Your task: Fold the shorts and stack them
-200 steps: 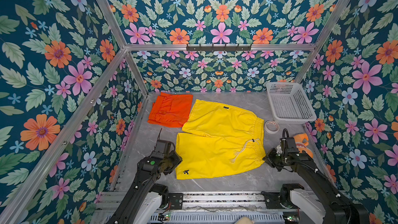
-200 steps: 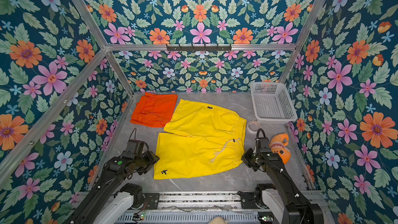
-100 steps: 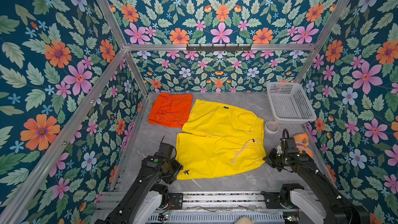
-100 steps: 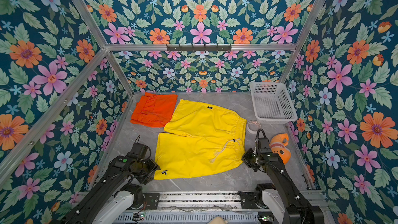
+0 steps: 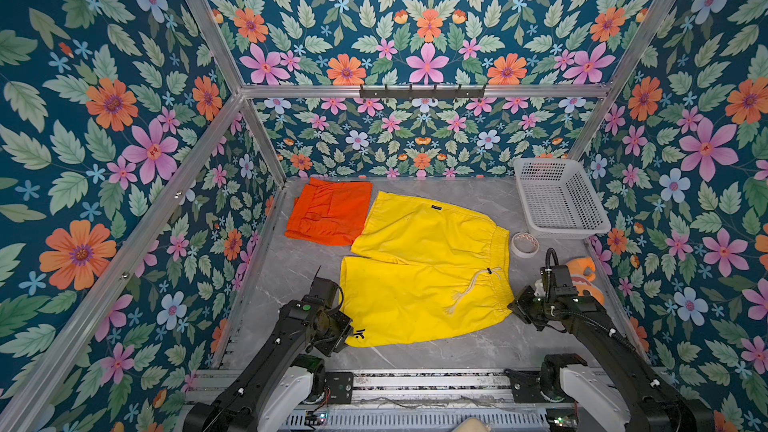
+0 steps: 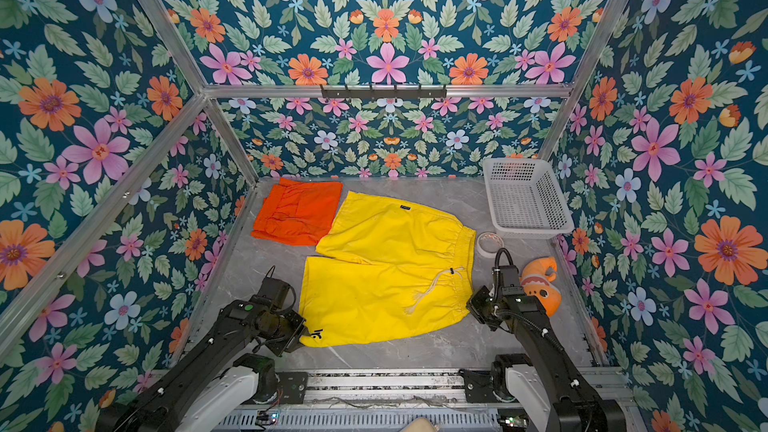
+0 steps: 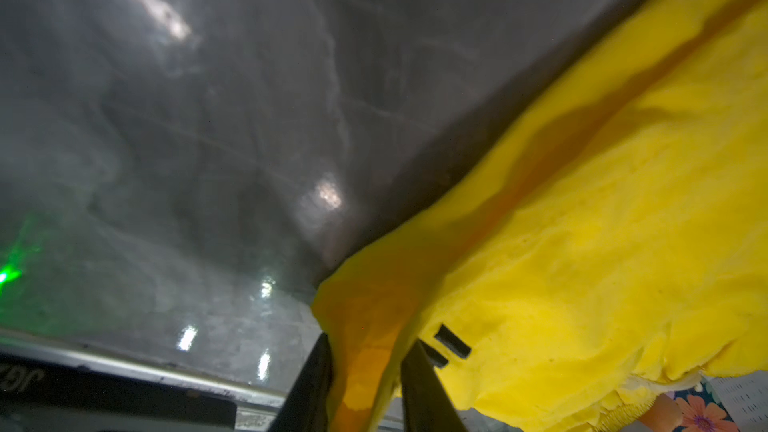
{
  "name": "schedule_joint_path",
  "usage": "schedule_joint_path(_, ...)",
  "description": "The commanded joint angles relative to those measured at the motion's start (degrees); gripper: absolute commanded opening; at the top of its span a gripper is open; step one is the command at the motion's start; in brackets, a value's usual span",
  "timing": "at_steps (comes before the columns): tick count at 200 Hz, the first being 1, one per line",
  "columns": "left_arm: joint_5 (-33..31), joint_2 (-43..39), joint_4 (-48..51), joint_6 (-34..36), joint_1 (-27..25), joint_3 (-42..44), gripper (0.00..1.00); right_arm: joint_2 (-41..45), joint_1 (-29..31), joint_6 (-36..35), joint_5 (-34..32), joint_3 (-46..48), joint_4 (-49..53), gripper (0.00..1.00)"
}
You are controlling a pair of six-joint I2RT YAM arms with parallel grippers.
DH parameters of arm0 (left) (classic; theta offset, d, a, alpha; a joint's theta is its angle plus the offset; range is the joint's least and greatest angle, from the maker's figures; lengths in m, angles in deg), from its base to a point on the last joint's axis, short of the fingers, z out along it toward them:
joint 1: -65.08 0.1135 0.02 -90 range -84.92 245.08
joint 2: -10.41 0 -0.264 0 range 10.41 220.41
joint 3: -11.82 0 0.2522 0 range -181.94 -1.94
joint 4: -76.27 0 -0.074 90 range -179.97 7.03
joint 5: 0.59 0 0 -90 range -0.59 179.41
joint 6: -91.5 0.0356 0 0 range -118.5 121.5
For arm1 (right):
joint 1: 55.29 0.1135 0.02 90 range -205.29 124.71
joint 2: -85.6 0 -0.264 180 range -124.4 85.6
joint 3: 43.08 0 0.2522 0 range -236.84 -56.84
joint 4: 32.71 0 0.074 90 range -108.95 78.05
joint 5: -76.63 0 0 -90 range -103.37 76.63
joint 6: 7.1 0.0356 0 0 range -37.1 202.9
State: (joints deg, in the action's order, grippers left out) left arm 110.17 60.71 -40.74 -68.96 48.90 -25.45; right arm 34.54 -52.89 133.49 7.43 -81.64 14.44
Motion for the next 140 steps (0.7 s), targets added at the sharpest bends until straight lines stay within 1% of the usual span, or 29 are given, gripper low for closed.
schedule_joint_path(1, -3.13, 0.75, 0.34, 1.02, 0.01, -1.02, 0.13, 0.7, 0.07, 0.77, -1.14, -0.49, 2.27, 0.13)
schedule_joint_path(19, -5.31, 0.94, 1.99, 2.2, 0.01, -3.47, 0.0, 1.63, 0.08, 0.25, -1.82, -1.34, 4.24, 0.13)
schedule_joint_path(53, -12.8, 0.76, 8.56, 6.53, 0.01, -12.52, 0.0, 3.82, 0.25, -0.77, -3.25, -4.58, 9.76, 0.12)
schedule_joint_path(86, -22.0, 0.58, 13.92, 10.99, 0.06, -23.87, 0.0, 5.8, 0.67, -3.54, -5.14, -10.07, 18.88, 0.12)
schedule_joint_path(111, -27.17, 1.04, 17.5, 14.44, 0.01, -31.46, 0.0, 7.29, 0.76, -5.7, -6.01, -14.07, 25.77, 0.12)
schedule_joint_path(140, -32.78, 3.34, 19.8, 21.37, 0.02, -40.36, 0.0, 8.64, 0.81, -7.75, -6.5, -18.84, 32.29, 0.11)
